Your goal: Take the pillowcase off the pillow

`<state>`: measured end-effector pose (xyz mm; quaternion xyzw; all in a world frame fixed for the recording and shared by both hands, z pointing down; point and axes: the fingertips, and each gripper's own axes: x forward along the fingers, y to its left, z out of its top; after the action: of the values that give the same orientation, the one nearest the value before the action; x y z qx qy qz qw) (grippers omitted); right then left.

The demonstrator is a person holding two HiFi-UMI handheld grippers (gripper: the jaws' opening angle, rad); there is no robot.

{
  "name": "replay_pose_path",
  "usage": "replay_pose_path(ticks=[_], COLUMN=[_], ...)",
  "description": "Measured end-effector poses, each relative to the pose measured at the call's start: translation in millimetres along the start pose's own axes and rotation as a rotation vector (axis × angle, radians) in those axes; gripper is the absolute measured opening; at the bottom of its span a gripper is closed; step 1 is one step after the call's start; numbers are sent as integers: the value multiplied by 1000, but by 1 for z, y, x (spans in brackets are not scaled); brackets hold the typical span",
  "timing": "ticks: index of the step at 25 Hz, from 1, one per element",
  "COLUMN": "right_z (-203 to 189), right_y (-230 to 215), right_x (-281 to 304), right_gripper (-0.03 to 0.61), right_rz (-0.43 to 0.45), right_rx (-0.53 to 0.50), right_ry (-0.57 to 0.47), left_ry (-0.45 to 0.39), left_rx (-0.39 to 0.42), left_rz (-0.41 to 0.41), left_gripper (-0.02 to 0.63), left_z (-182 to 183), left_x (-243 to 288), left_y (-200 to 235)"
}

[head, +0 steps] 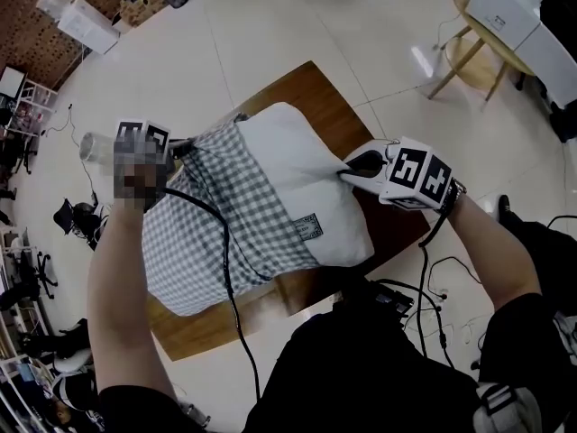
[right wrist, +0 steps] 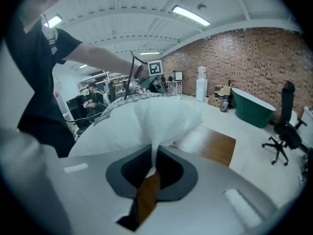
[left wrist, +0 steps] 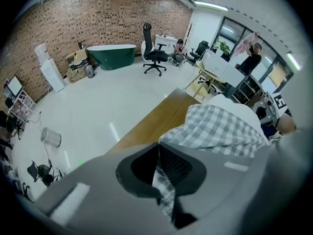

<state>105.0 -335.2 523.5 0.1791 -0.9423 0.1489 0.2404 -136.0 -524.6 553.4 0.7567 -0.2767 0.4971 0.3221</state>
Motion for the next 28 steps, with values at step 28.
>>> replay_pose_path(ticks=[28], right_z=[-34], right_y=[47], right_x=[14], right_gripper=[160], right_rz=[-297], right_rx=[55], right_ry=[126], left_ry=[-369], left_rx=[182], left_rz=[9], left_gripper=[215], left_z=[-100], left_x=[-101], left_y=[-90])
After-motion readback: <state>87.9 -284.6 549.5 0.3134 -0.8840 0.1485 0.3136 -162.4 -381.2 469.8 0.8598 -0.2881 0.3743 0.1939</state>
